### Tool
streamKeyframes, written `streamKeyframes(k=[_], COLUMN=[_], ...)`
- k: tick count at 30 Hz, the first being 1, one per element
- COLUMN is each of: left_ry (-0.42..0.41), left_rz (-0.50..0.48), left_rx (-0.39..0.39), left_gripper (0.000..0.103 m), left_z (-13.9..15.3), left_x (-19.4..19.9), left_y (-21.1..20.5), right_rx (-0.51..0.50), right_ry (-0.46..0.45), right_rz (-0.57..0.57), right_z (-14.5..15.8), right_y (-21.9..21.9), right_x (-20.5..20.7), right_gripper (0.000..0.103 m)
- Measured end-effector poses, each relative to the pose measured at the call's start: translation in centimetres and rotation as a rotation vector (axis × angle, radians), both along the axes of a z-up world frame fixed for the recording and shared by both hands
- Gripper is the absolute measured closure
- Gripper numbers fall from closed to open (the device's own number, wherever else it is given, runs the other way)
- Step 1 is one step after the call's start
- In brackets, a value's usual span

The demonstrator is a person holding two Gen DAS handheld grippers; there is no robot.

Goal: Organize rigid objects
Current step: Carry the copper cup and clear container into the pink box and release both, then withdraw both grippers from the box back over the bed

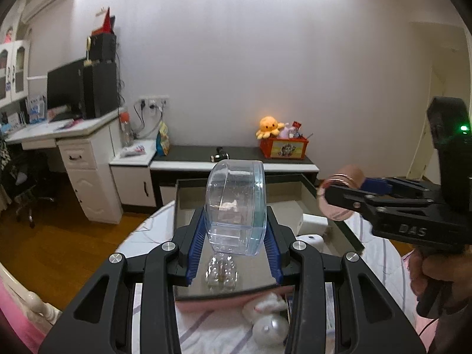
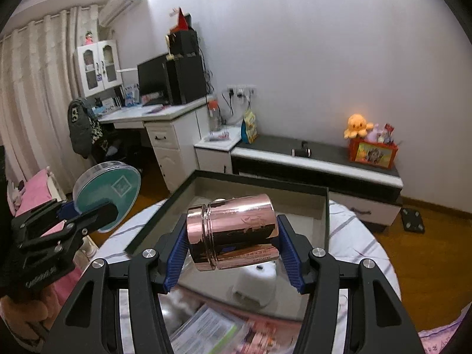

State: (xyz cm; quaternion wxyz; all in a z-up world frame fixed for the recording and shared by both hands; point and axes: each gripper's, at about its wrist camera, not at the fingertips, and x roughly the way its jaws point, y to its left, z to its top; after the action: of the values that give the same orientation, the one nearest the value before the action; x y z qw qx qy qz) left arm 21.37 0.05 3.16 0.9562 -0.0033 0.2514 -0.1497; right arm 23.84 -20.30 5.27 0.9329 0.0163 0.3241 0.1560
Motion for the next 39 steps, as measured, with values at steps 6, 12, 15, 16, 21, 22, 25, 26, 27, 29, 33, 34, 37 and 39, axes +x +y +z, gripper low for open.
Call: streamKeyframes(k=[6, 12, 15, 16, 21, 22, 25, 26, 27, 29, 33, 34, 37, 39], left_ry=[0.095, 0.183, 0.229, 0.238, 0.213, 0.189, 0.153, 0.150, 0.141, 0.118, 0.089, 0.080, 0.063, 0.054], left_rz=[-0.025, -0.038, -0.044, -0.040, 0.012, 0.032, 0.051, 0.059, 0.068, 0.077, 0.079, 0.080, 0.086, 0.090], left_rx=[0.014, 0.027, 0.045, 0.052, 0.057, 0.056, 0.052, 0.055, 0.059, 0.059, 0.034, 0.027, 0.012, -0.004], left_gripper=[0.065, 0.065, 0.065, 0.064, 0.015, 0.001, 0.000, 0.000, 0.000, 0.000, 0.000, 0.000, 0.000, 0.000], left_z=[-3.3, -6.4, -7.8, -8.0, -7.6, -7.1, -5.7, -5.4, -5.1, -4.3, -3.1, -2.8, -2.3, -2.1], left_x=[4.5, 7.5, 8.3, 8.4, 7.2, 6.6, 5.1, 4.9, 4.4, 3.3, 0.6, -0.4, -2.8, -4.5], left_y=[-2.3, -3.7, -4.2, -4.1, -3.3, -3.0, -2.0, -1.8, -1.6, -1.2, -0.2, 0.1, 0.6, 0.8], right_rx=[0.013, 0.009, 0.020, 0.023, 0.048, 0.060, 0.083, 0.080, 0.081, 0.097, 0.099, 0.102, 0.097, 0.088], right_ry=[0.136, 0.220, 0.231, 0.232, 0.209, 0.205, 0.196, 0.186, 0.178, 0.152, 0.080, 0.059, -0.002, -0.035], right_rz=[-0.033, -0.049, -0.040, -0.039, -0.062, -0.075, -0.115, -0.128, -0.133, -0.141, -0.146, -0.151, -0.161, -0.172], right_z=[-4.3, -7.2, -7.7, -7.7, -6.9, -6.7, -6.0, -5.6, -5.3, -4.2, -2.1, -1.5, 0.0, 0.7], right_y=[-1.0, -1.6, -1.7, -1.7, -2.2, -2.4, -3.0, -3.1, -3.1, -3.0, -2.2, -2.2, -1.8, -1.5], right_x=[5.0, 7.3, 7.6, 7.5, 7.0, 6.8, 6.0, 5.2, 4.9, 3.4, -0.3, -1.3, -4.7, -6.9], right_gripper=[0.045, 0.045, 0.044, 0.044, 0.018, 0.017, 0.017, 0.017, 0.017, 0.017, 0.017, 0.017, 0.017, 0.017])
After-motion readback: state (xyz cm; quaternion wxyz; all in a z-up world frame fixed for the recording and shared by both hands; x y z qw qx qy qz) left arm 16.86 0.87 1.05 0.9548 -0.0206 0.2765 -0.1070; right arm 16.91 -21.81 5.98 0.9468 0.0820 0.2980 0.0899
